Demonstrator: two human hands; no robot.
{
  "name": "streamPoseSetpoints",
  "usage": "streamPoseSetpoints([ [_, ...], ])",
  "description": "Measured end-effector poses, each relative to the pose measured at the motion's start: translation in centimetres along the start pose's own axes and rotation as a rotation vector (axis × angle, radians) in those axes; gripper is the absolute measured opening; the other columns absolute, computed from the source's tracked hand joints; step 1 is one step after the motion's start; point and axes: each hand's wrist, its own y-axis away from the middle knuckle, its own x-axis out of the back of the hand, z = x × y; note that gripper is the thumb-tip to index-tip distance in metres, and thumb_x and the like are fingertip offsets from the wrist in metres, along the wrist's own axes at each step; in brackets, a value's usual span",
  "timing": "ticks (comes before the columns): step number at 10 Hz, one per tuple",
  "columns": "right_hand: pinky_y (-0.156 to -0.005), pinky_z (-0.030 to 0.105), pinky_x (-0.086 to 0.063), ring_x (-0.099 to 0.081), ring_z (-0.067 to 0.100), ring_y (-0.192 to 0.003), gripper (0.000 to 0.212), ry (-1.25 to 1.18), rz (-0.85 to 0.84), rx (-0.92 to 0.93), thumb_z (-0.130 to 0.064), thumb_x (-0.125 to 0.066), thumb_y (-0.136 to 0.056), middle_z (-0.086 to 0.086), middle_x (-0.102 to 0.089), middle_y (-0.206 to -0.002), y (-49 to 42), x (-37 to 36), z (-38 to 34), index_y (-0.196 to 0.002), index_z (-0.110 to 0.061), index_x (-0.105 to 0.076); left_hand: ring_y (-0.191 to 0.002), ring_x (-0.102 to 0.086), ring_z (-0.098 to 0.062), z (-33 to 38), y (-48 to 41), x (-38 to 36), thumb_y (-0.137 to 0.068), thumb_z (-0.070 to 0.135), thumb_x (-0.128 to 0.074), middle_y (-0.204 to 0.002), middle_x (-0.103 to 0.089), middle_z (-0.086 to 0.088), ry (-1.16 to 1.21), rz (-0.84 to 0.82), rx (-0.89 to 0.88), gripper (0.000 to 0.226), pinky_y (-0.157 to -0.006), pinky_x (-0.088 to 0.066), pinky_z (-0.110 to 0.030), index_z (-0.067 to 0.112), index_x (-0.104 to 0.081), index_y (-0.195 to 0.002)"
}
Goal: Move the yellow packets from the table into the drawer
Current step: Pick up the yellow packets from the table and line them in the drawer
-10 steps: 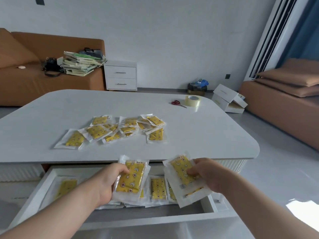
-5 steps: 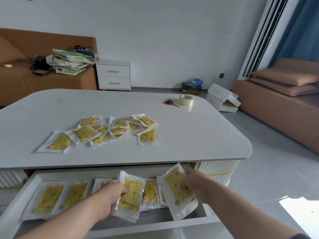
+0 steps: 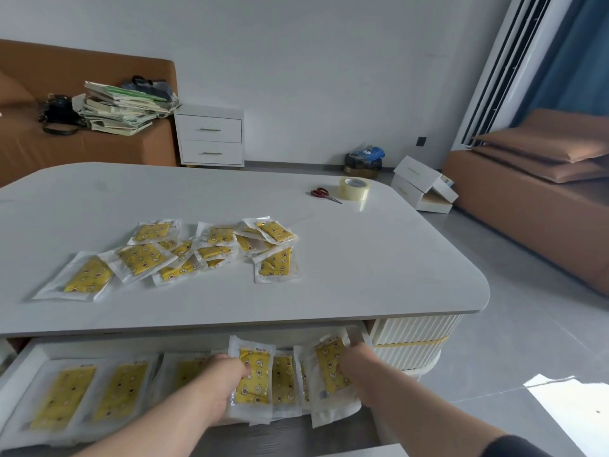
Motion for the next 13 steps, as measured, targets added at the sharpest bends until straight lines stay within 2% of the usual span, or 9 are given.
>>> streamPoseSetpoints([
  [1,-0.058,0.019,-0.042,-0.051,0.020,-0.087,0.035,-0.531,0.155,-0.062,-0.003,-0.043,-0.098,0.021,-0.054,-0.132,-1.0,0.3,0.7,-0.133,0.004,-0.047,-0.105,-0.061,-0.035,-0.6,-1.3,-1.5,-0.091,0.002,-0.057,-0.109,-0.064,-0.012,-0.017,-0.009,0.008,0.022,-0.095,-0.049,-0.045,-0.001,-0.055,-0.113],
  [3,-0.088,0.032,-0.054,-0.060,0.021,-0.099,0.045,-0.255,0.136,-0.102,-0.004,-0.036,-0.090,0.005,-0.056,-0.110,-2.2,-1.0,1.1,-0.133,-0.012,-0.042,-0.085,-0.063,-0.028,-0.6,-2.3,-2.4,-0.091,0.004,-0.059,-0.094,-0.067,-0.013,-0.022,-0.024,-0.029,0.009,-0.072,-0.052,-0.034,0.006,-0.060,-0.099],
  [4,-0.090,0.027,-0.046,-0.051,0.018,-0.099,0.044,-0.165,0.117,-0.091,-0.007,-0.038,-0.094,0.004,-0.052,-0.119,-1.8,-0.9,1.0,-0.138,-0.011,-0.037,-0.103,-0.061,-0.032,-0.6,-3.1,-2.7,-0.087,0.010,-0.065,-0.108,-0.066,-0.012,-0.028,-0.030,-0.025,0.024,-0.095,-0.049,-0.042,0.005,-0.060,-0.110],
  [5,-0.082,0.027,-0.040,-0.050,0.021,-0.101,0.047,-0.150,0.158,-0.034,-0.005,-0.046,-0.095,0.012,-0.051,-0.133,-2.2,-0.9,0.9,-0.140,-0.004,-0.034,-0.107,-0.057,-0.030,-0.9,-3.8,-3.2,-0.089,0.008,-0.063,-0.112,-0.063,-0.009,-0.029,-0.033,-0.008,0.020,-0.098,-0.044,-0.039,0.004,-0.058,-0.108],
  [6,-0.098,0.028,-0.045,-0.051,0.023,-0.122,0.069,-0.047,0.131,-0.068,-0.001,-0.044,-0.093,0.009,-0.044,-0.143,-2.3,-1.4,0.8,-0.152,-0.007,-0.008,-0.096,-0.056,-0.025,-1.1,-4.2,-3.5,-0.091,0.005,-0.061,-0.097,-0.061,-0.008,-0.035,-0.058,-0.011,0.012,-0.085,-0.046,-0.033,0.006,-0.056,-0.102],
  [7,-0.094,0.032,-0.048,-0.049,0.026,-0.126,0.092,-0.004,0.138,-0.042,0.002,-0.053,-0.088,0.009,-0.037,-0.148,-2.2,-1.8,0.7,-0.154,-0.015,0.009,-0.095,-0.061,-0.029,-1.1,-4.3,-3.3,-0.090,0.004,-0.061,-0.101,-0.064,-0.014,-0.019,-0.078,-0.014,0.018,-0.085,-0.052,-0.041,0.005,-0.058,-0.107],
  [9,-0.097,0.038,-0.049,-0.049,0.031,-0.124,0.080,0.254,0.165,0.046,-0.002,-0.062,-0.085,0.012,-0.035,-0.140,-2.2,-2.4,0.8,-0.149,-0.019,-0.019,-0.119,-0.053,-0.034,-1.5,-4.9,-3.0,-0.090,0.007,-0.061,-0.124,-0.058,-0.012,-0.037,-0.065,-0.001,0.033,-0.104,-0.041,-0.043,0.004,-0.053,-0.122],
  [10,-0.105,0.036,-0.042,-0.041,0.032,-0.129,0.065,0.447,0.161,0.102,-0.007,-0.057,-0.089,0.016,-0.034,-0.142,-1.9,-2.6,0.7,-0.147,-0.012,-0.028,-0.104,-0.061,-0.033,-1.5,-5.1,-2.8,-0.089,0.008,-0.062,-0.111,-0.065,-0.015,-0.016,-0.083,0.004,0.025,-0.095,-0.049,-0.047,0.007,-0.058,-0.114],
  [13,-0.096,0.032,-0.048,-0.054,0.026,-0.116,0.041,0.401,0.129,0.199,-0.005,-0.058,-0.085,0.008,-0.054,-0.129,-2.8,-1.7,1.6,-0.126,-0.012,-0.057,-0.110,-0.059,-0.034,-1.9,-5.7,-2.6,-0.087,0.009,-0.063,-0.117,-0.064,-0.015,-0.020,-0.089,0.014,0.030,-0.099,-0.047,-0.051,0.009,-0.058,-0.117],
])
